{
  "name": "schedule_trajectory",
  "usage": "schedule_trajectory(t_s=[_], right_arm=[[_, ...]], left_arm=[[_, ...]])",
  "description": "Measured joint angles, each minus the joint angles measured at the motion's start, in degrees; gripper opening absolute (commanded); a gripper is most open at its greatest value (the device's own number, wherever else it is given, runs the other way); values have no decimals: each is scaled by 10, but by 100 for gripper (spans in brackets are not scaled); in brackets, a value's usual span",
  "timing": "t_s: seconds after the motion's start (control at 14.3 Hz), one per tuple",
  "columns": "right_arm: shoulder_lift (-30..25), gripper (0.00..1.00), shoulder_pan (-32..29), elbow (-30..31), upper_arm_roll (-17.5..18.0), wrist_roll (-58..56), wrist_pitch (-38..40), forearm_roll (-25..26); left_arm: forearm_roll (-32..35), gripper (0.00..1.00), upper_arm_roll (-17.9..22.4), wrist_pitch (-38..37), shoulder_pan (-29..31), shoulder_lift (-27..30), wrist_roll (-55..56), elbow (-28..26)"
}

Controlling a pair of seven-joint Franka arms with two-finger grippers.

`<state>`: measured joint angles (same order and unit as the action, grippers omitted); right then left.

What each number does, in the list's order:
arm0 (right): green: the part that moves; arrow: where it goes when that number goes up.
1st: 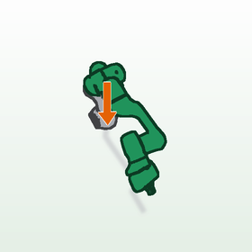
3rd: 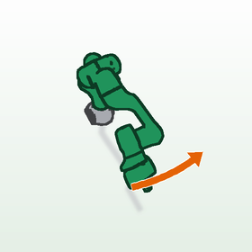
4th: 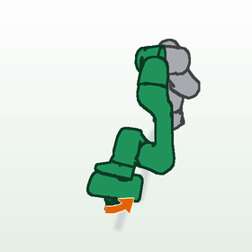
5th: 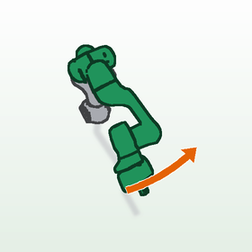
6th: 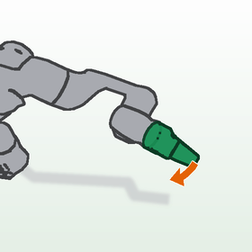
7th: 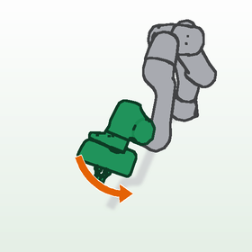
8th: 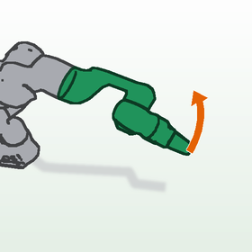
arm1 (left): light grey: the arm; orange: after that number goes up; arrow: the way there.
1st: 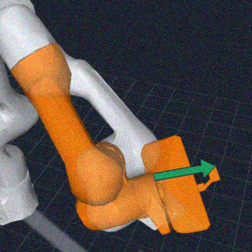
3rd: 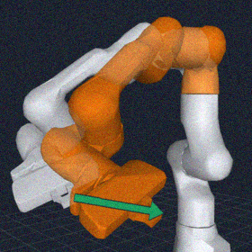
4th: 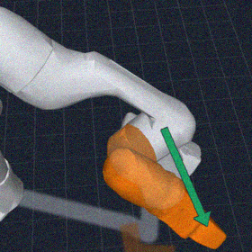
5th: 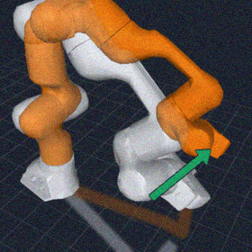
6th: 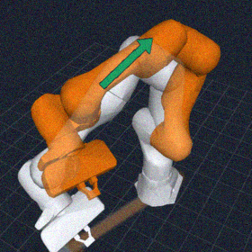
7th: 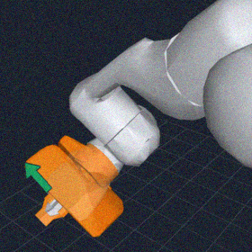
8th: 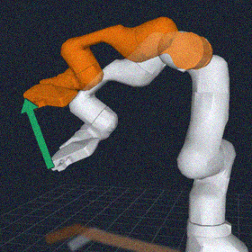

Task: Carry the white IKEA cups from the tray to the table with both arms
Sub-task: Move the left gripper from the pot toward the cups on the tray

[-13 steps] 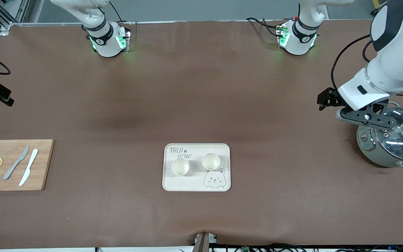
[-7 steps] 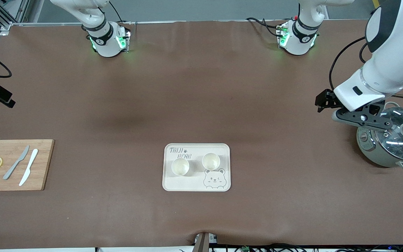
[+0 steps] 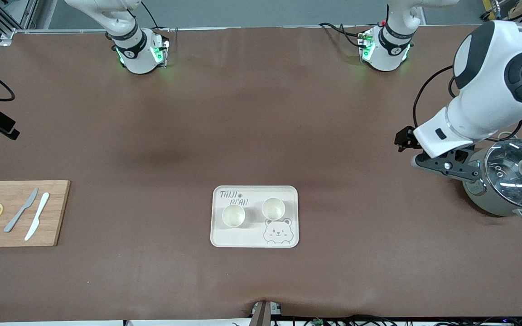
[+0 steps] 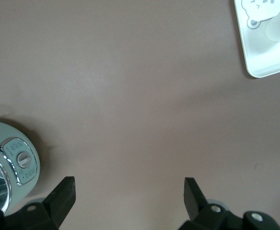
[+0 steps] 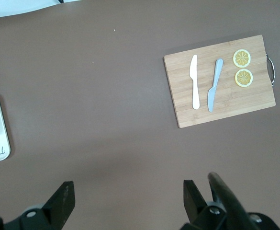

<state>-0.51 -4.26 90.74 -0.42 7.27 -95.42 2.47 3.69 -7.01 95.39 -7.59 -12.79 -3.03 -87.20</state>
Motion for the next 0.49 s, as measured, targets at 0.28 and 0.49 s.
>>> schedule_trajectory(t_s=[0.28,0.49], right_arm=[[5,100,0,-2,-1,1,-25,0],[19,100,1,-12,0,1,-37,0]], left_arm=[[0,100,-2,23,-7,-38,15,14],[0,100,-3,33,-54,-121,93,83]])
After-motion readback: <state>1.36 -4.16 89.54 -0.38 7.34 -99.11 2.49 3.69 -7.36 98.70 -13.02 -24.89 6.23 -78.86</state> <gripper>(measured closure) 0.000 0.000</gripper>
